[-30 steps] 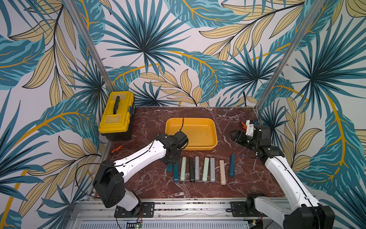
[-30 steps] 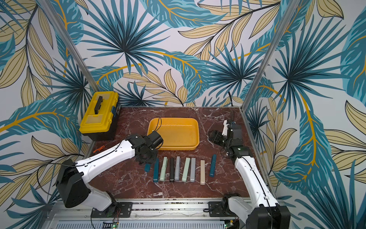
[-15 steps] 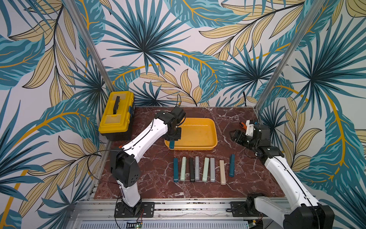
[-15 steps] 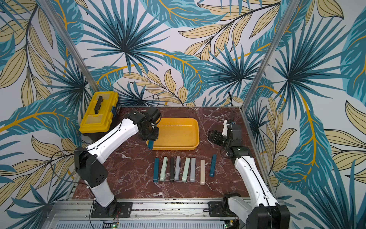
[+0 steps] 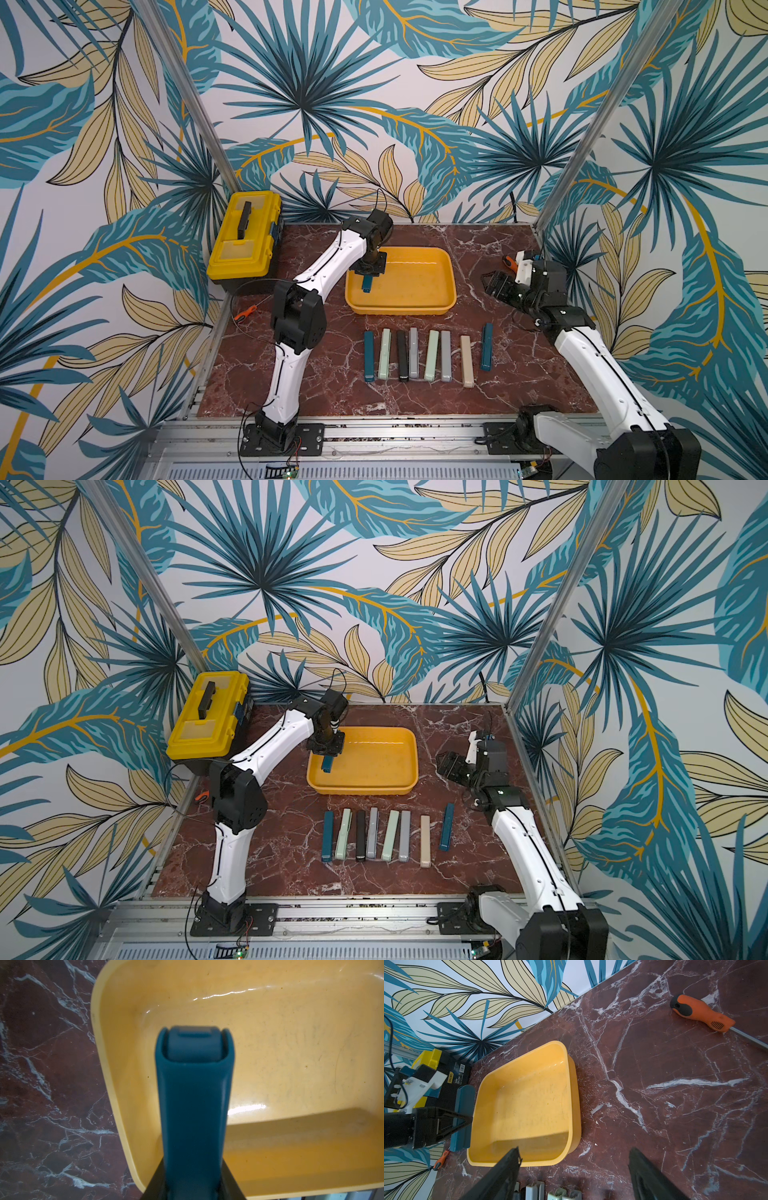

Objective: Put the pruning pliers into the storage box
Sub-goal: Place the pruning pliers in the storage box.

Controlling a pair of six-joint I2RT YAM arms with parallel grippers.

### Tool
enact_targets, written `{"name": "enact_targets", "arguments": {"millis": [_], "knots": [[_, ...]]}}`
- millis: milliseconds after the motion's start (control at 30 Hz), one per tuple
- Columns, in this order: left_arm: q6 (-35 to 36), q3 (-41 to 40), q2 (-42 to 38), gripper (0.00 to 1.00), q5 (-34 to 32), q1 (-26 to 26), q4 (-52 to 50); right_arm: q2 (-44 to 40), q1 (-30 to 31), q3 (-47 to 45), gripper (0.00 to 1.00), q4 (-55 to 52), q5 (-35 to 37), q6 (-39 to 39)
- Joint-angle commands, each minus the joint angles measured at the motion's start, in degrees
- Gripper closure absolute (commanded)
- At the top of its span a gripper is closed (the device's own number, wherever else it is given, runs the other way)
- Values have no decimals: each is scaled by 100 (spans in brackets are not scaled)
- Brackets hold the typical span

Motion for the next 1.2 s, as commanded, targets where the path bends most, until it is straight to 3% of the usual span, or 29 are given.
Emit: {"name": "enact_targets", "arguments": {"millis": [0, 1167], "knots": [[84, 212, 51, 93, 32, 132, -155, 25, 35, -59, 16, 32, -3, 0], [-406, -12, 1014, 93, 76, 362, 279, 42, 37, -309, 16, 77, -8, -99]]}}
